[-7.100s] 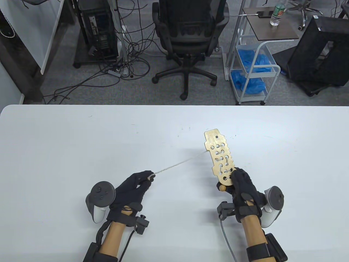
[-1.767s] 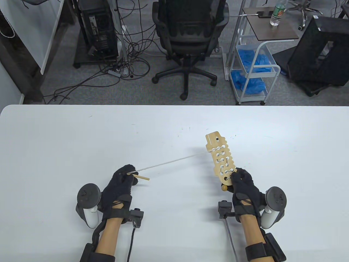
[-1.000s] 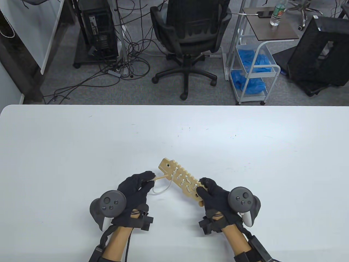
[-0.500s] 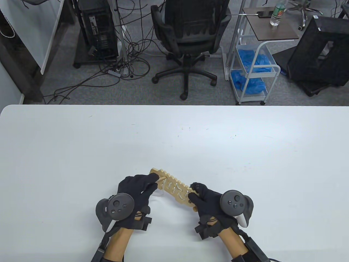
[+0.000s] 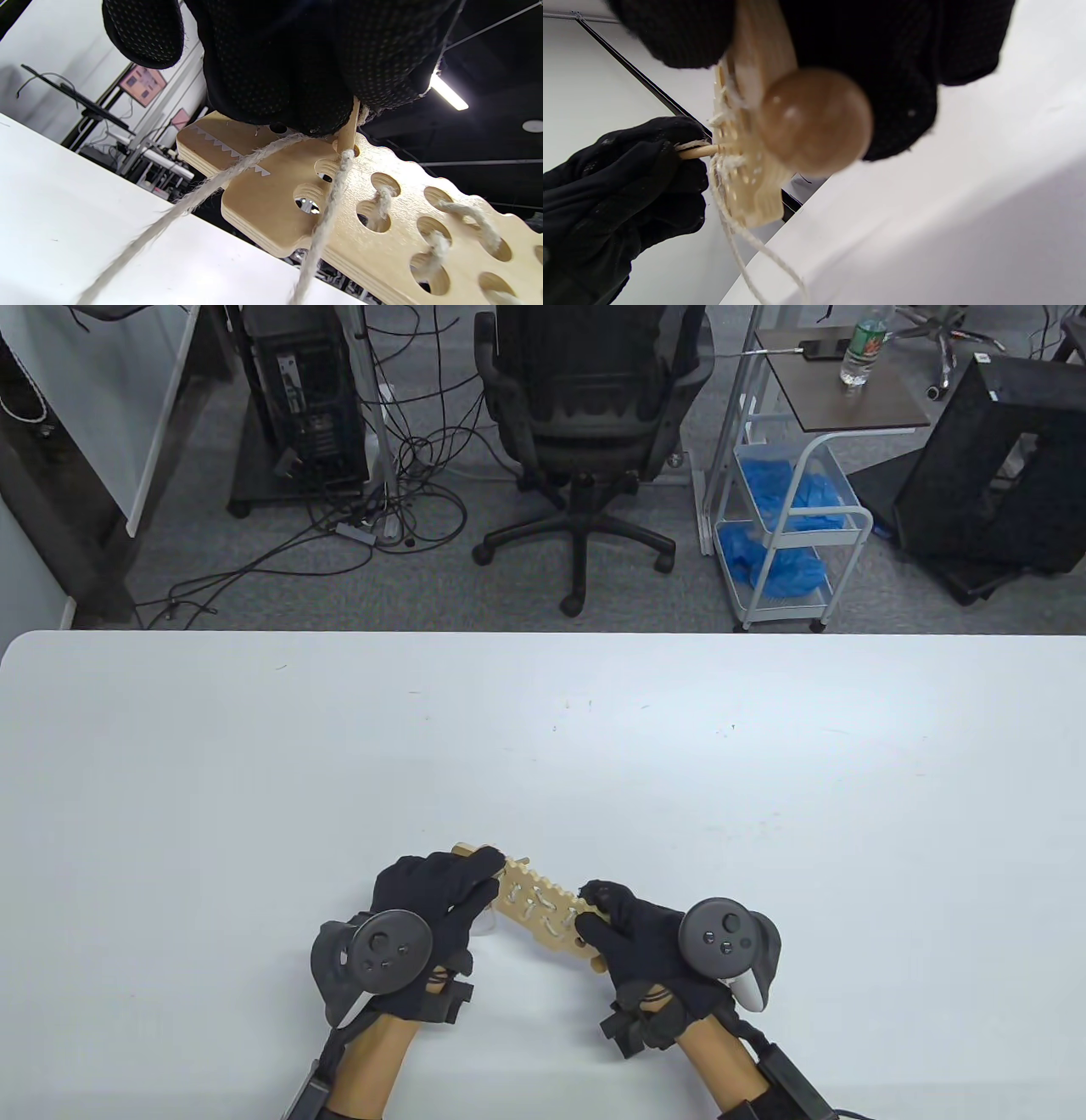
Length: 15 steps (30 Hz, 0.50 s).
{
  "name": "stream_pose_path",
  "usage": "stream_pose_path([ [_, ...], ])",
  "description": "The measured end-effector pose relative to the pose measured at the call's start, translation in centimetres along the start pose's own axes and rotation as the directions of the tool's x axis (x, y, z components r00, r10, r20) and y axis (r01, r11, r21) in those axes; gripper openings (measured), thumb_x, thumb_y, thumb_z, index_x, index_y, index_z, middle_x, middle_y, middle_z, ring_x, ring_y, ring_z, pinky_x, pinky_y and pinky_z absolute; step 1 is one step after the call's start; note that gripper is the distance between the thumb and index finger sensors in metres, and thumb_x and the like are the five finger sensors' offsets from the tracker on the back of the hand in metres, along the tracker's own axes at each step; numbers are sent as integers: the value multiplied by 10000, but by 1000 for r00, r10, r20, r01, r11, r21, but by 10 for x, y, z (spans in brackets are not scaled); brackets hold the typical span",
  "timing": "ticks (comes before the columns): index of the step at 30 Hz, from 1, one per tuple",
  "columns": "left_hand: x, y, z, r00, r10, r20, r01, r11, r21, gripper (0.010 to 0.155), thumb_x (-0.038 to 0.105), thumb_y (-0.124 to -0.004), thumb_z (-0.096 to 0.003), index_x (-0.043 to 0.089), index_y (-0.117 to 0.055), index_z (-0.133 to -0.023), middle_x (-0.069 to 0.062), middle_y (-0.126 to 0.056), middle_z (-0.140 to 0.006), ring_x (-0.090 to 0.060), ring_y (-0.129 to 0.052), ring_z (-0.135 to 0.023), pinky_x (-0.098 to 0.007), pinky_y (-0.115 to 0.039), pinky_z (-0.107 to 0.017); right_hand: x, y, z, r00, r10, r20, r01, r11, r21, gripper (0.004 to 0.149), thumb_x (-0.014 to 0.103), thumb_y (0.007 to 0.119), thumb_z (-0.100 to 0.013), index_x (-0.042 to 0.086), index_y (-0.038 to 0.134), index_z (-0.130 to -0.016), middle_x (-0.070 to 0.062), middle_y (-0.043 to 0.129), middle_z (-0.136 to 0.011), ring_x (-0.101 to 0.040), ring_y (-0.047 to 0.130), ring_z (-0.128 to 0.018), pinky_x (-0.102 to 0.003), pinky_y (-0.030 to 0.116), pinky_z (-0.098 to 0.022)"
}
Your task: Remove rope from all holes on crocodile lacing toy
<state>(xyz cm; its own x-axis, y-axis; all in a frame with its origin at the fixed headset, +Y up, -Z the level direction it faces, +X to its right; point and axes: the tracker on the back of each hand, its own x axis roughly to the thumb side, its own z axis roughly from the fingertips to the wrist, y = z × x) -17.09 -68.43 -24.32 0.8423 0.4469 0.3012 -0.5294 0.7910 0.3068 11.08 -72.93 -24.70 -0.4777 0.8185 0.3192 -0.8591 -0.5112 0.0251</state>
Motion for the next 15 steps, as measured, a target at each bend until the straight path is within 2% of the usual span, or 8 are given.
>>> stream_pose_path([
  [5,0,-1,0,1000,22,10,-22,1000,-12,458,455,-885,-423,403,-903,-877,68,-1022,-705,-129,-991,-573,-561,-748,-655,0,0,0,1000,-20,-10,20,1000,0,459,322,811,-405,90,777,-800,-171,988,-566,-356,1021,-368,-600,782,-435],
  [6,0,-2,0,999,30,18,-29,999,-17,533,468,-884,-418,402,-838,-944,65,-1014,-716,-133,-987,-581,-565,-744,-658,0,0,0,999,-31,-13,31,1000,-1,459,322,811,-405,89,778,-799,-171,988,-565,-357,1021,-367,-601,781,-434],
  [7,0,-2,0,999,34,25,-33,999,-20,672,484,-891,-409,389,-699,-1045,64,-1004,-729,-135,-981,-591,-570,-740,-659,-1,-1,0,999,-45,-20,45,999,-5,457,321,811,-406,89,778,-799,-172,988,-564,-357,1021,-368,-601,782,-433],
  [9,-1,0,0,999,38,17,-38,999,-8,802,507,-893,-400,366,-549,-1111,68,-981,-745,-134,-968,-602,-571,-734,-664,-2,-2,0,997,-69,-35,68,998,-14,459,320,811,-405,88,778,-799,-172,988,-564,-358,1020,-368,-602,780,-433],
  [14,-9,10,1,993,114,-42,-111,991,69,838,483,-848,-441,335,-413,-1141,88,-945,-762,-116,-946,-614,-543,-733,-672,-2,-9,0,993,-106,-50,104,993,-50,458,322,810,-406,87,779,-798,-171,989,-562,-356,1021,-364,-600,783,-431],
  [15,-13,12,1,987,142,-71,-137,987,82,819,520,-802,-468,318,-387,-1145,87,-933,-773,-115,-939,-620,-540,-730,-673,-1,-11,0,991,-125,-53,122,991,-59,458,322,810,-405,87,779,-797,-170,989,-561,-355,1022,-363,-599,784,-429],
])
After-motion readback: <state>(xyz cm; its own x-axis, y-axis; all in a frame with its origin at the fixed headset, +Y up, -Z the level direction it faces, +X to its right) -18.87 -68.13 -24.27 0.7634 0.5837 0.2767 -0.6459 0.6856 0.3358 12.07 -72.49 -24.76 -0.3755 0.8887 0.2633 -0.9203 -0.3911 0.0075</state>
